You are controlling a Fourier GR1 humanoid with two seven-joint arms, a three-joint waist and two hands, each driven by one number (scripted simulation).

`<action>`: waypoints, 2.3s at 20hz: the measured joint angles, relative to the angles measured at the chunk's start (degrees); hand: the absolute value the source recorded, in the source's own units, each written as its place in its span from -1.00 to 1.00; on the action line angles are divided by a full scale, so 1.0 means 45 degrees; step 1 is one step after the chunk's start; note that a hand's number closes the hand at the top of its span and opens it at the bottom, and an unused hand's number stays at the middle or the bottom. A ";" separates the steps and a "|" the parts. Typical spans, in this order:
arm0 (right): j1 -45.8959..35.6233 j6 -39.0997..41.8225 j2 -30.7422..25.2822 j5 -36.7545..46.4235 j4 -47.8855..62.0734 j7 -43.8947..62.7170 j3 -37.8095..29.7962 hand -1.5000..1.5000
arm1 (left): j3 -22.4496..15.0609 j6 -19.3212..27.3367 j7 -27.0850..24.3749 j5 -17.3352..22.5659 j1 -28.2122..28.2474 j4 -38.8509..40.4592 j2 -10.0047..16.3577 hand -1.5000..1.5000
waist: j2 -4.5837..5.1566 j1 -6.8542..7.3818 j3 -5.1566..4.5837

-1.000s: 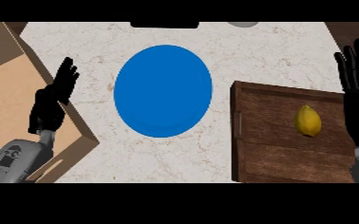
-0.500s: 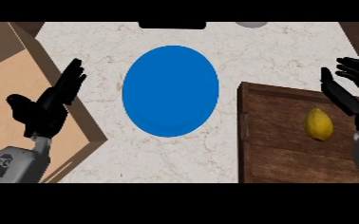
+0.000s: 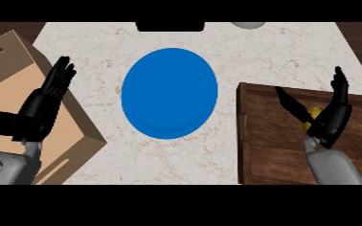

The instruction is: Pick the lemon from the tray and place it in the plate

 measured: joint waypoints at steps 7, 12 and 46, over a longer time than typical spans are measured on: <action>0.0864 -0.0589 -0.0127 0.2329 0.0263 0.2326 0.0554 -1.00 | 0.0317 -0.0019 -0.0153 -0.0067 0.0341 -0.0005 0.0086 0.00 | -0.0079 -0.0281 -0.0028; 0.1314 0.0739 -0.1027 0.3278 0.0477 0.5004 0.1012 -1.00 | 0.0379 0.0039 0.0029 -0.0081 0.0427 -0.0124 0.0173 0.00 | -0.0082 -0.0365 -0.0085; 0.0775 0.8506 -0.3090 0.4792 -0.2008 1.3987 0.1707 -1.00 | 0.0565 -0.0117 -0.0091 -0.0644 0.0401 -0.0072 -0.0365 0.00 | -0.0042 -0.0174 0.0077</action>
